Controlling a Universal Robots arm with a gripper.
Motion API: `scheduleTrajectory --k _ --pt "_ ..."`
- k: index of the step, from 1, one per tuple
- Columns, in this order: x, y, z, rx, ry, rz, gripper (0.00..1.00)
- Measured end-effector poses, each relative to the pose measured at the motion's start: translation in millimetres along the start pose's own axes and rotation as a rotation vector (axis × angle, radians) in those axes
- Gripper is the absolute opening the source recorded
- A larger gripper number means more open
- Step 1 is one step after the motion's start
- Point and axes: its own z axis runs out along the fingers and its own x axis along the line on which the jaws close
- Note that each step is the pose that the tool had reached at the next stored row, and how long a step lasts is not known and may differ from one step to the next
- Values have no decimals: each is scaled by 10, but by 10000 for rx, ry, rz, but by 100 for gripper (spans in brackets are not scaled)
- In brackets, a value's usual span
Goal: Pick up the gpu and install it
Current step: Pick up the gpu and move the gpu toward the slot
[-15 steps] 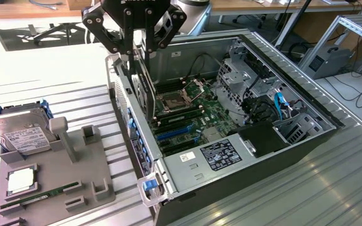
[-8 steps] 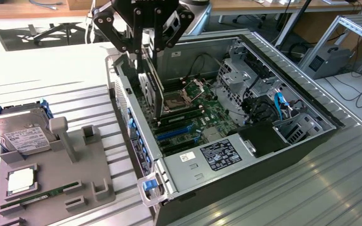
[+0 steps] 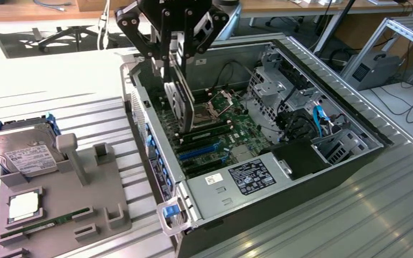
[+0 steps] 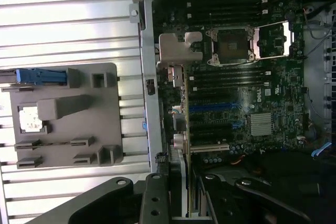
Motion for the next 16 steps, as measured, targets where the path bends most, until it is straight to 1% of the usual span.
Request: scheduleTrajectory --k 8,16 --pt "-106 8 3 0 0 0 27" --pt "-190 14 5 -1 0 0 27"
